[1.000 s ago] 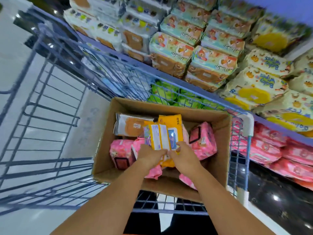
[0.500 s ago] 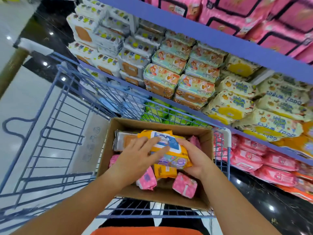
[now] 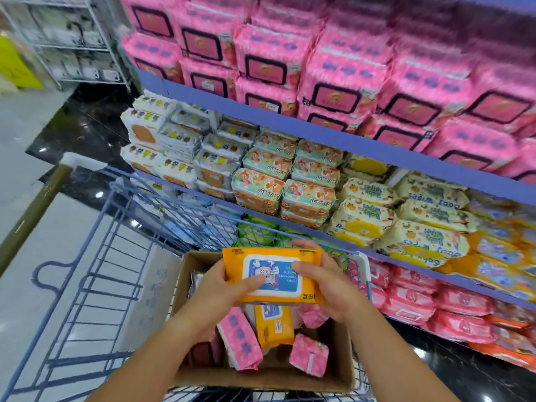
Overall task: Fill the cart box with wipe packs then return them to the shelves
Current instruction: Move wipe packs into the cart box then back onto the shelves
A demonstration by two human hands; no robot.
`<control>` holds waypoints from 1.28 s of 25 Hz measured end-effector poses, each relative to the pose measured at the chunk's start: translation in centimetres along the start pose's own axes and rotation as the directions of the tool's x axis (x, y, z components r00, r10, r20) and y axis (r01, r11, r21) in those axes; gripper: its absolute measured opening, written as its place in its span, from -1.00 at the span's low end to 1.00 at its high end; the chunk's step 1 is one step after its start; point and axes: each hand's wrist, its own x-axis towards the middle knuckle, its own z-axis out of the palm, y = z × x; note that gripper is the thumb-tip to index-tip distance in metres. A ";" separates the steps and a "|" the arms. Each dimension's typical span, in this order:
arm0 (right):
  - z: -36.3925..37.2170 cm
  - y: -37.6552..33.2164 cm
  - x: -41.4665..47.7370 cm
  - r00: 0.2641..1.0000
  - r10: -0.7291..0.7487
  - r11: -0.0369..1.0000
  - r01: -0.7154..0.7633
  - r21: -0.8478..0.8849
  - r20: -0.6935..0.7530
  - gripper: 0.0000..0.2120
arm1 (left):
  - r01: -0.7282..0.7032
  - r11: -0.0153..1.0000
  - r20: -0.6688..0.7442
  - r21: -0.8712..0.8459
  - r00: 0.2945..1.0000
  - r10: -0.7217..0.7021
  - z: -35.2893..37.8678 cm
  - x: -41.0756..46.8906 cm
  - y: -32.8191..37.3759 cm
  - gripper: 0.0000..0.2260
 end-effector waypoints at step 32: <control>-38.8 1.8 -48.4 0.702 -0.339 0.941 0.242 -0.238 -0.627 -0.66 | -0.296 0.873 0.689 0.389 0.722 -0.063 51.6 -17.5 -8.3 -0.55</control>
